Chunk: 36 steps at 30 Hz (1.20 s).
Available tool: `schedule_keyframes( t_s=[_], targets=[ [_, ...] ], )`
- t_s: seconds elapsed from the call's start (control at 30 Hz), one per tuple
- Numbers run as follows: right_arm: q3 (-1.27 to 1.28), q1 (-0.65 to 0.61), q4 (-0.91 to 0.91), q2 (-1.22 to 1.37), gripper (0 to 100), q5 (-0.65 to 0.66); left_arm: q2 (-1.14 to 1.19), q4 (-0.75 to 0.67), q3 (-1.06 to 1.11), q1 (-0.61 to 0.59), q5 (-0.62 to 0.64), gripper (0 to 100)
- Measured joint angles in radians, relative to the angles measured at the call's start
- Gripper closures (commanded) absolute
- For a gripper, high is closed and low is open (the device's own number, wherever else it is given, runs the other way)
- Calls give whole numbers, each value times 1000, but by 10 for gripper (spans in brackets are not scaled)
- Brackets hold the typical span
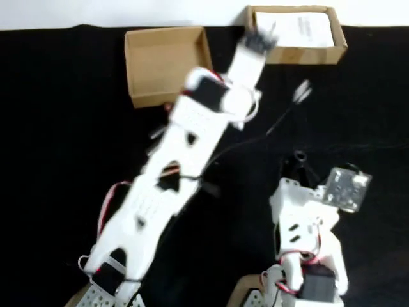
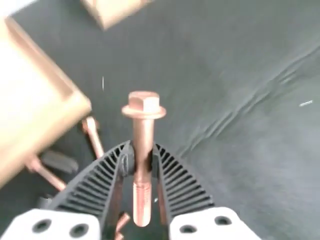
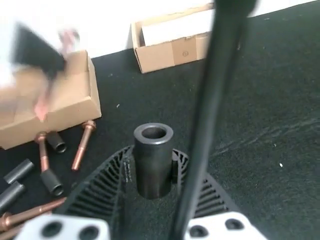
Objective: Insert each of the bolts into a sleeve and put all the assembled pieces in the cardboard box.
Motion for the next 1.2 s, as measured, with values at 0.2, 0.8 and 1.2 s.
schedule_keyframes(
  t_s=[0.2, 0.8, 1.2],
  targets=[
    [-55, -87, 98, -5, 991, 0, -414, 2, 64, 86, -9, 992],
    [164, -566, -157, -6, 991, 0, -1507, -132, 1198, 52, 107, 992],
    [230, -595, -175, -5, 991, 0, -2088, -996, 2450, -48, 114, 991]
  ],
)
